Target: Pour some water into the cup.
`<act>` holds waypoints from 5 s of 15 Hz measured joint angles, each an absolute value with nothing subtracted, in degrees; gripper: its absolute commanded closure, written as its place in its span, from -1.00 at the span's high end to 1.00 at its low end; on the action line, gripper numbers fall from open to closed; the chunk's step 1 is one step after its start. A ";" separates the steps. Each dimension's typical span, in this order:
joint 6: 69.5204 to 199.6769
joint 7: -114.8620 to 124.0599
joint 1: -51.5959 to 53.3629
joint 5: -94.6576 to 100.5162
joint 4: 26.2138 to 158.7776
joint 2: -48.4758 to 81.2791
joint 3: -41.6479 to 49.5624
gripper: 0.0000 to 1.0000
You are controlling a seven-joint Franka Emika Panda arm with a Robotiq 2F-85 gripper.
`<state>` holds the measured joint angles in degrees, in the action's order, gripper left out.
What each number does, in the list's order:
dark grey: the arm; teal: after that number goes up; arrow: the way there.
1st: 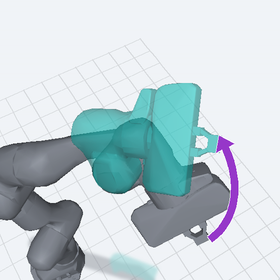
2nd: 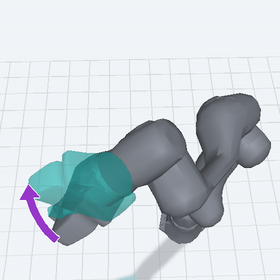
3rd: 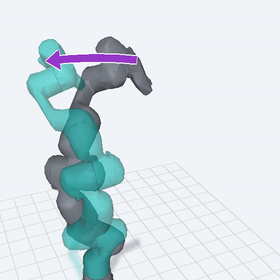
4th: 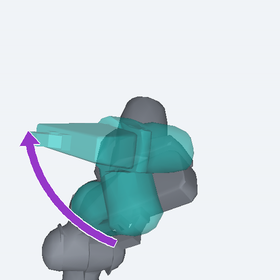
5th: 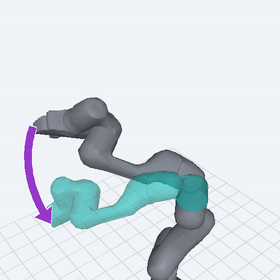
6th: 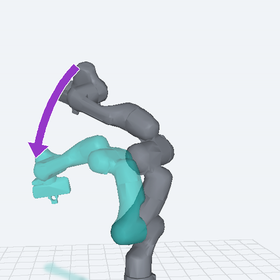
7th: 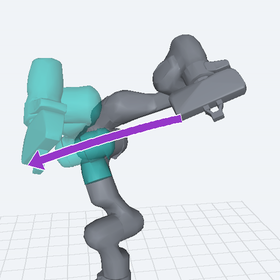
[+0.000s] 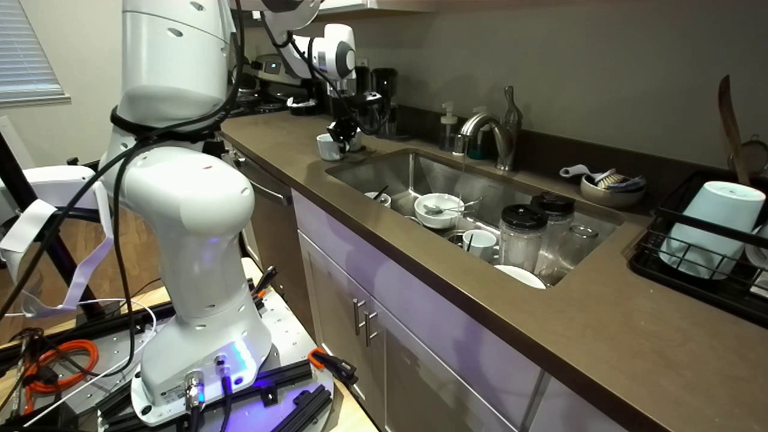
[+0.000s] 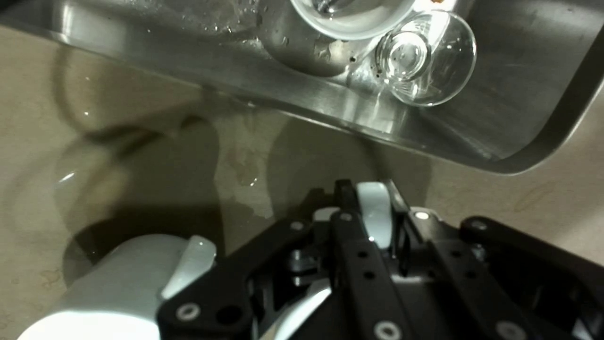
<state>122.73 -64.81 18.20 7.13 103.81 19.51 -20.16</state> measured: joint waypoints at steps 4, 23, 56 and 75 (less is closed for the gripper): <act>122.50 -64.03 18.32 7.24 104.23 19.12 -20.17 -0.91; 120.77 -54.38 18.66 8.76 109.45 10.86 -17.74 -0.91; 135.78 -4.44 18.32 -6.01 130.82 -3.23 -17.55 -0.92; 127.68 -1.33 10.49 -6.00 134.08 -9.94 -7.32 -0.92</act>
<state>127.68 -1.33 10.49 -6.00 134.08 -9.94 -7.32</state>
